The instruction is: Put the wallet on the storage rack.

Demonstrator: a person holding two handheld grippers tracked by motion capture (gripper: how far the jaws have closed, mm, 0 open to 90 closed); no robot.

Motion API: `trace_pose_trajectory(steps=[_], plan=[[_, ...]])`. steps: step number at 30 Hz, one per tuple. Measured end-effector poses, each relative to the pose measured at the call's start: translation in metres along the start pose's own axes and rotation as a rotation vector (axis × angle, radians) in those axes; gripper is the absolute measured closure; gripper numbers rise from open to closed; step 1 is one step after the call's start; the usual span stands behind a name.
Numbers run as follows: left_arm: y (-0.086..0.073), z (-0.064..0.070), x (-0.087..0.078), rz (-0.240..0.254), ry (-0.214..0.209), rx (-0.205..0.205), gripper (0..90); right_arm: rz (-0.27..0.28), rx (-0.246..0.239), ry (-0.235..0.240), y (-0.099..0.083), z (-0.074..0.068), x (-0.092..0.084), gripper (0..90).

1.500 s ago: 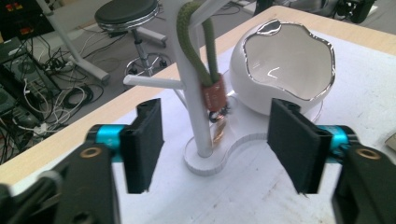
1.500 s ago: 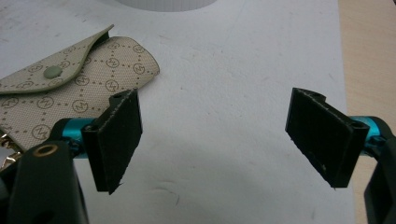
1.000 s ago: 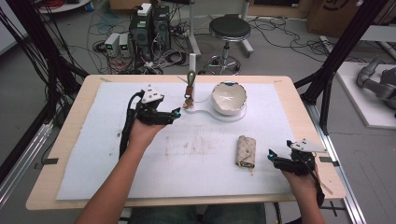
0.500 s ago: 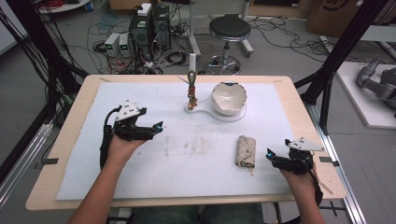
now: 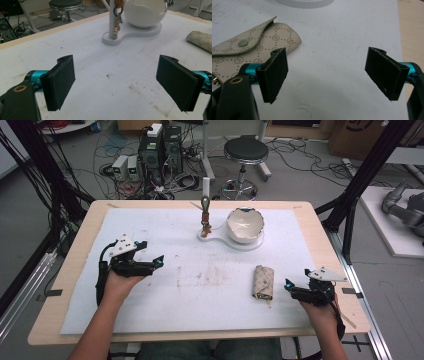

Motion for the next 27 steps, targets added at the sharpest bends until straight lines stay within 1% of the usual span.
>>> trace_pose_trajectory(steps=[2,4,6,8,10,11,12,16,18,21,22,23,24,25,27], plan=[[0.0,-0.001,0.0,-0.001,-0.001,-0.002,15.6,-0.001,0.003,-0.001,0.0,-0.001,0.0,18.9],[-0.001,-0.004,0.0,-0.002,0.007,-0.008,15.6,-0.003,0.004,-0.002,0.002,-0.003,-0.001,18.9],[-0.002,-0.007,0.0,-0.005,0.002,-0.015,15.6,-0.001,0.004,-0.002,0.002,-0.004,-0.001,18.9],[-0.002,-0.009,-0.001,0.002,0.001,-0.015,15.6,0.002,0.016,0.003,0.004,-0.007,-0.004,18.9],[-0.003,-0.009,-0.001,0.003,0.001,-0.017,15.6,0.007,0.038,-0.004,0.007,-0.01,-0.007,18.9],[-0.004,-0.009,0.0,-0.002,-0.002,-0.012,15.6,0.007,0.038,-0.004,0.007,-0.01,-0.007,18.9],[-0.005,-0.009,0.001,-0.004,-0.001,-0.009,15.6,0.018,0.065,-0.005,0.011,-0.012,-0.01,18.9],[-0.007,-0.011,0.002,-0.016,0.009,0.009,15.6,0.019,0.062,-0.021,0.017,-0.015,-0.012,18.9],[-0.007,-0.014,0.0,-0.017,0.019,0.012,15.6,0.011,0.073,-0.029,0.023,-0.02,-0.013,18.9],[-0.008,-0.02,-0.002,-0.013,0.026,-0.006,15.6,0.009,0.073,-0.032,0.026,-0.024,-0.014,18.9],[-0.009,-0.024,-0.003,-0.012,0.04,-0.02,15.6,0.006,0.072,-0.026,0.029,-0.03,-0.014,18.9],[-0.009,-0.024,-0.003,-0.012,0.04,-0.02,15.6,0.006,0.072,-0.026,0.029,-0.03,-0.014,18.9],[-0.01,-0.024,-0.003,-0.012,0.04,-0.021,15.6,0.006,0.076,-0.024,0.032,-0.034,-0.014,18.9],[-0.01,-0.024,-0.002,-0.015,0.04,-0.02,15.6,0.006,0.076,-0.024,0.032,-0.034,-0.014,18.9],[-0.01,-0.023,-0.003,-0.013,0.04,-0.01,15.6,0.006,0.088,-0.024,0.035,-0.038,-0.013,18.9]])
Point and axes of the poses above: each handheld gripper's, and its own axes: x roughly forward along the jaws, y roughly out of its top, z roughly to its right, the point moved 5 cm from there along x, roughly forward along the jaws, and after that the axes turned 12 degrees about -x, right-handed, at the moved point
